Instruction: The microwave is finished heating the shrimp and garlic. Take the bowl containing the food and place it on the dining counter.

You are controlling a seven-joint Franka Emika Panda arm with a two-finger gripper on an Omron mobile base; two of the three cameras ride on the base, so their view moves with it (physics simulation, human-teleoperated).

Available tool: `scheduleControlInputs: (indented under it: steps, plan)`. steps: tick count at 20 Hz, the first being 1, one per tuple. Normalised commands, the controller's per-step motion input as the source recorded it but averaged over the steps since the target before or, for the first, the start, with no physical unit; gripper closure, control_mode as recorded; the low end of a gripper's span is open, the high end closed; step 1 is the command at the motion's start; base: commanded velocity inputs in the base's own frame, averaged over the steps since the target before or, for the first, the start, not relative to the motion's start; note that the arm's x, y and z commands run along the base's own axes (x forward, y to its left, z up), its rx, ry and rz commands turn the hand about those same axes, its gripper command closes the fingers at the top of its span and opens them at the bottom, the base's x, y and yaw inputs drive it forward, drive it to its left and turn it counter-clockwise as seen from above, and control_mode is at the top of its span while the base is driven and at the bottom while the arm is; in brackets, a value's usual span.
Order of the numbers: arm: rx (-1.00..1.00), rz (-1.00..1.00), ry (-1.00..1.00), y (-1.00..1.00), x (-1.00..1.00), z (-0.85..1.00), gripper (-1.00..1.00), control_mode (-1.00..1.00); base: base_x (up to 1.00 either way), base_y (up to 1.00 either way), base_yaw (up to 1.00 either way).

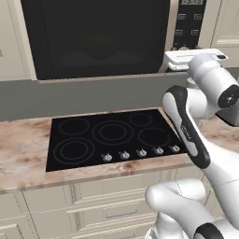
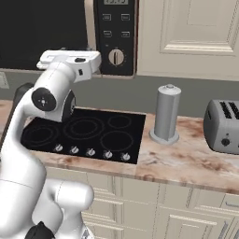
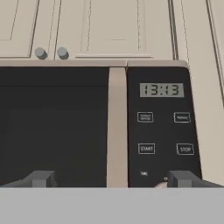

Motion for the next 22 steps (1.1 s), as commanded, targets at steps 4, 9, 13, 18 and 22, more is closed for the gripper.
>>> scheduleControlInputs:
  steps: [4,9,13,18,22]
  plan:
    - [0.00,0.00,0.00,-0.13,0.62,0.00,-1.00,-1.00,0.00,0.00,0.00]
    - [0.00,0.00,0.04,-0.21,0.65,0.00,-1.00,-1.00,0.00,0.00,0.00]
    - [0.00,0.00,0.08,-0.08,0.59,0.00,-1.00,-1.00,0.00,0.00,0.00]
    - [0.00,0.00,0.08,-0.01,0.57,0.00,-1.00,-1.00,0.00,0.00,0.00]
    - [0.00,0.00,0.09,0.00,0.54,0.00,-1.00,-1.00,0.00,0.00,0.00]
